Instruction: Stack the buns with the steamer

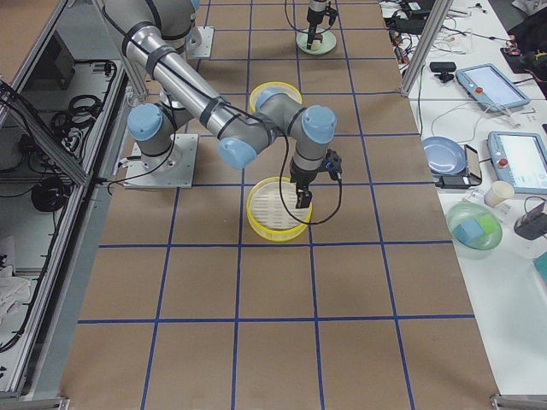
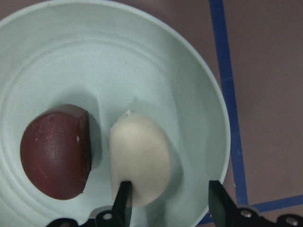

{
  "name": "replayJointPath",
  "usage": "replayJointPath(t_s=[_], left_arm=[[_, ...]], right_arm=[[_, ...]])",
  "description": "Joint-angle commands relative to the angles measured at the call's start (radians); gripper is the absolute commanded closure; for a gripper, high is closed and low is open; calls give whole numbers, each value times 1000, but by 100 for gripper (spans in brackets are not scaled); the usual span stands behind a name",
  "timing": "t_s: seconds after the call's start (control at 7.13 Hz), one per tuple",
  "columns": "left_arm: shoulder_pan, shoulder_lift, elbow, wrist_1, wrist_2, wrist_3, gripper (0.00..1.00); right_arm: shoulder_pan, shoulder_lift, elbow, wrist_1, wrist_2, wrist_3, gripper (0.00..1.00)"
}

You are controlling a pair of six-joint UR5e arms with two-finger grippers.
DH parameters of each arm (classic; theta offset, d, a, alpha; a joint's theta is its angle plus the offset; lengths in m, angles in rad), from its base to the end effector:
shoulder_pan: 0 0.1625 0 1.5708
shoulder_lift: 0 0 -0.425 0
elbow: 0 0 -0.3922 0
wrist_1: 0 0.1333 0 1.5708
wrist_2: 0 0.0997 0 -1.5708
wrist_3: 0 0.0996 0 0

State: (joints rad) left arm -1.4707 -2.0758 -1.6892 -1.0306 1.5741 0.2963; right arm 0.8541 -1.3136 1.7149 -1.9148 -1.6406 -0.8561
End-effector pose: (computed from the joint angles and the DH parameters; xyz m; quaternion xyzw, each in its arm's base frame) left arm -0.0708 -0.6253 0.1979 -0.0979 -0.9943 -0.0411 0.0066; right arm -0.2746 -0.5075 0.3154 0.0706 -0.9965 -0.0449 0.0044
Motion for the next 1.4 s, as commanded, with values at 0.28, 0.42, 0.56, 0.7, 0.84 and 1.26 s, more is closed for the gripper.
replayJointPath(t_s=[0.28, 0.42, 0.56, 0.7, 0.84, 1.26], left_arm=[[3, -20, 13, 14, 3, 4, 100], [1, -7, 14, 15, 3, 1, 100], [1, 17, 16, 23, 4, -17, 100], [1, 45, 19, 23, 17, -23, 100], [-2, 77, 19, 8, 21, -40, 100], [-180, 201, 19, -107, -61, -410, 100]], right_arm=[[-98, 151, 95, -248, -1, -119, 37], [-98, 166, 95, -297, -24, -119, 63], [-98, 166, 95, -297, -22, -119, 91], [-98, 166, 95, -296, -18, -118, 100], [-98, 162, 89, -293, -18, -116, 100], [-93, 81, 1, -151, -13, -103, 100]])
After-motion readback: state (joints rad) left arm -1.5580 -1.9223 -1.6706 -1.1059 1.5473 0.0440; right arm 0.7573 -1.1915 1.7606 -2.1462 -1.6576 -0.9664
